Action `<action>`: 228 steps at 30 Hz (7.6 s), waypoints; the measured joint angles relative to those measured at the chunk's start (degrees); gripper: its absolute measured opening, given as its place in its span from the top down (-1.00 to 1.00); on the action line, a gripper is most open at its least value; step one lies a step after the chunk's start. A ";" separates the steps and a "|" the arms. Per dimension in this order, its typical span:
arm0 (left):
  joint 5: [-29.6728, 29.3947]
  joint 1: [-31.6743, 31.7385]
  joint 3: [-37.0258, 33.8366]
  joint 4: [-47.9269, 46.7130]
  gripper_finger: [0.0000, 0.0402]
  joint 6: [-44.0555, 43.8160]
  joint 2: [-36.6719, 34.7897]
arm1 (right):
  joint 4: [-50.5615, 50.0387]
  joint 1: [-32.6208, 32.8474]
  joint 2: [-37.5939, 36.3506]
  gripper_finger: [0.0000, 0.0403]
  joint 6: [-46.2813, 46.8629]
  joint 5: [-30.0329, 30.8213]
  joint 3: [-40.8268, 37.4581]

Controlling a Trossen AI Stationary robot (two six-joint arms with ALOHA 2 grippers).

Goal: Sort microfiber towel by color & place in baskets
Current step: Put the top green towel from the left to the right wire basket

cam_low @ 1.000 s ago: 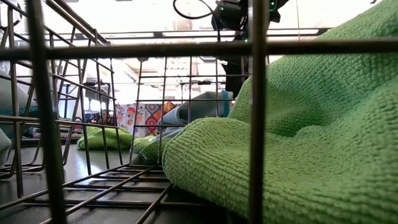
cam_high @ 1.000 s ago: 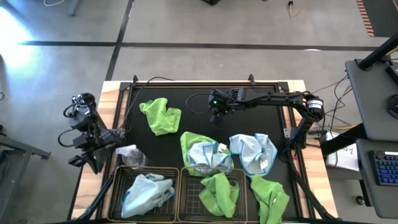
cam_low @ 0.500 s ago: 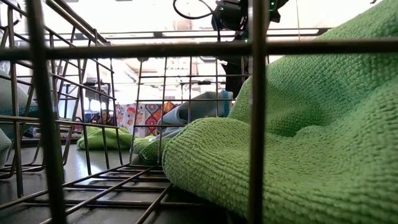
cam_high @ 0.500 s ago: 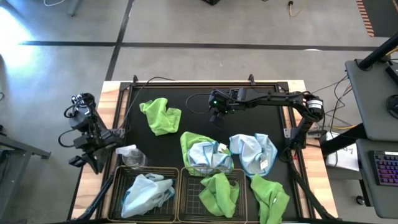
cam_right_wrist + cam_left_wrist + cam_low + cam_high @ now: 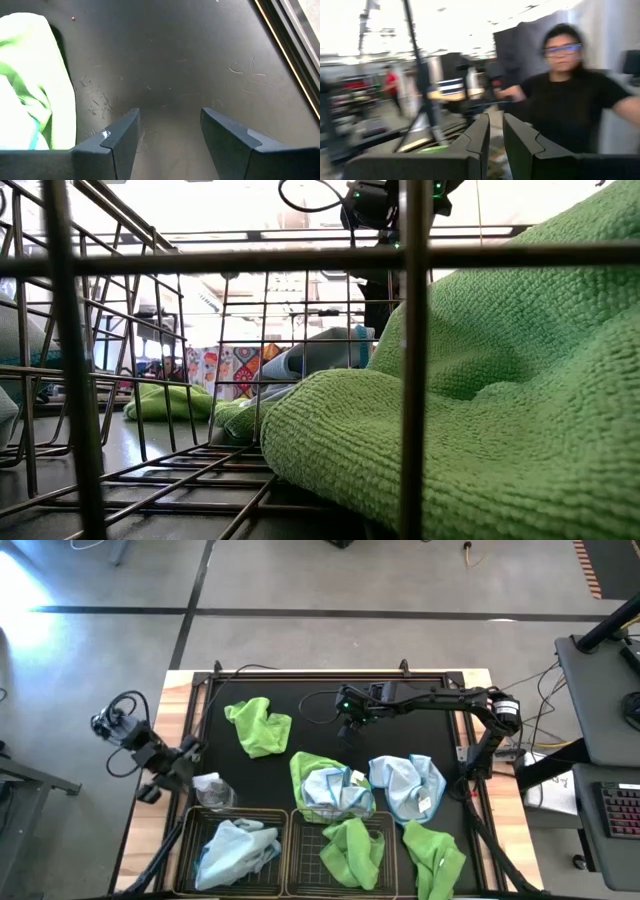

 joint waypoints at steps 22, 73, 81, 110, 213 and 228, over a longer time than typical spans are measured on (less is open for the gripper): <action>0.00 44.24 0.00 0.02 0.81 -0.02 0.00 | 0.00 0.00 0.00 -0.02 -0.05 0.00 0.00; 0.00 80.21 0.00 0.15 0.81 0.00 0.28 | 0.51 0.24 0.00 -0.02 -0.94 0.00 0.00; 0.00 80.16 0.02 1.07 0.81 0.61 0.28 | 0.97 0.24 0.00 -0.02 -1.09 0.00 0.00; 0.06 80.16 6.25 -15.01 0.81 -7.61 13.63 | 2.21 0.24 0.00 -0.02 -1.34 0.01 0.00; 9.53 75.27 19.80 -26.16 0.81 -6.40 81.47 | 4.80 0.22 0.00 -0.02 -3.60 0.02 0.00; 9.63 74.30 19.80 -24.08 0.81 -6.43 88.42 | 4.79 0.22 0.00 -0.02 -3.67 0.00 0.00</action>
